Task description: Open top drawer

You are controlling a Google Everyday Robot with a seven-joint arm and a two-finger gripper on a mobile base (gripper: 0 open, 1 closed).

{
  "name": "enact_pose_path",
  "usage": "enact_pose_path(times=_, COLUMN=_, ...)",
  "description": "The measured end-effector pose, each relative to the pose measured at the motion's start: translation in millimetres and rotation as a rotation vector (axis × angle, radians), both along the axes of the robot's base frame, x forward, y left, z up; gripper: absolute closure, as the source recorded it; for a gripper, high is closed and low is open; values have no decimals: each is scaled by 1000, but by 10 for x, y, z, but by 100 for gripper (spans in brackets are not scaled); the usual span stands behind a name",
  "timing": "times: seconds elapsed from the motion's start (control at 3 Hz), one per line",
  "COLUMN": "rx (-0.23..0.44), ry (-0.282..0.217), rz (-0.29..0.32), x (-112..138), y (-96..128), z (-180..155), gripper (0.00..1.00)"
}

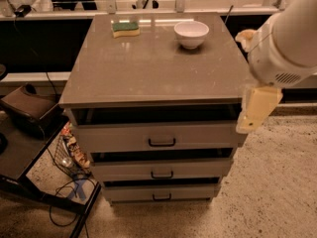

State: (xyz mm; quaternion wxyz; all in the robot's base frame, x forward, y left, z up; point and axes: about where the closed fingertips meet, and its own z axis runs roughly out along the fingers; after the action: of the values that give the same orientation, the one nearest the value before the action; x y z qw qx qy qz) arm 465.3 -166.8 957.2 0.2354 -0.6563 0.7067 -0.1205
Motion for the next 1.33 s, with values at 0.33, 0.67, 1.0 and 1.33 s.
enact_pose_path(times=0.33, rx=-23, ry=-21, rz=21, x=-9, y=234, z=-467, gripper=0)
enact_pose_path(times=0.67, rx=-50, ry=32, rz=50, x=-39, y=507, z=-1177, gripper=0)
enact_pose_path(times=1.0, rx=-101, ry=112, rz=65, x=-27, y=764, z=-1918, gripper=0)
enact_pose_path(times=1.33, rx=-100, ry=112, rz=65, x=-27, y=764, z=-1916, gripper=0)
